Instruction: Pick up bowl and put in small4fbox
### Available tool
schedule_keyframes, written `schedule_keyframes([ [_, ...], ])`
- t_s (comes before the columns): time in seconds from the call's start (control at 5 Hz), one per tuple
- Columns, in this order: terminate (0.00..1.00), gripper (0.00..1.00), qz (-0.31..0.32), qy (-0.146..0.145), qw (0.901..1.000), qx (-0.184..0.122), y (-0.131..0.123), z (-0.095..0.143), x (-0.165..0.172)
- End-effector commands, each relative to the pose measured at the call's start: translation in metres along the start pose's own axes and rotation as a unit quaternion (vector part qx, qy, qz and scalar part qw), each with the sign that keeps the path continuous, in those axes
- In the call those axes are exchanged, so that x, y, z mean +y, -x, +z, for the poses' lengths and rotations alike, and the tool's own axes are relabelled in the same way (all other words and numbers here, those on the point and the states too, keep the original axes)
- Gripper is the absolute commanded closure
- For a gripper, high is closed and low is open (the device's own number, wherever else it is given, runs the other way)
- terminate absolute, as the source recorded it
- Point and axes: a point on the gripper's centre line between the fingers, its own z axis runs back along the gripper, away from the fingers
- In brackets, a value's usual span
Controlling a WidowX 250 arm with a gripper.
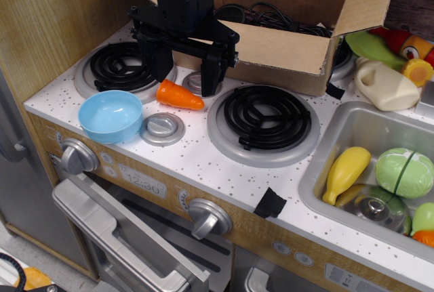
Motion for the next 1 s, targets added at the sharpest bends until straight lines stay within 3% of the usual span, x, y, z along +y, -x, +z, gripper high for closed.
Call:
schedule_keyframes([
  [0.0, 0.00, 0.00, 0.000, 0.000, 1.0000, 0.000, 0.000, 0.000, 0.000],
  [0.4, 0.00, 0.00, -0.078, -0.014, 0.9968, -0.006, 0.030, -0.028, 0.053],
  [0.8, 0.00, 0.00, -0.145, -0.019, 0.9883, -0.044, 0.028, -0.062, 0.093],
])
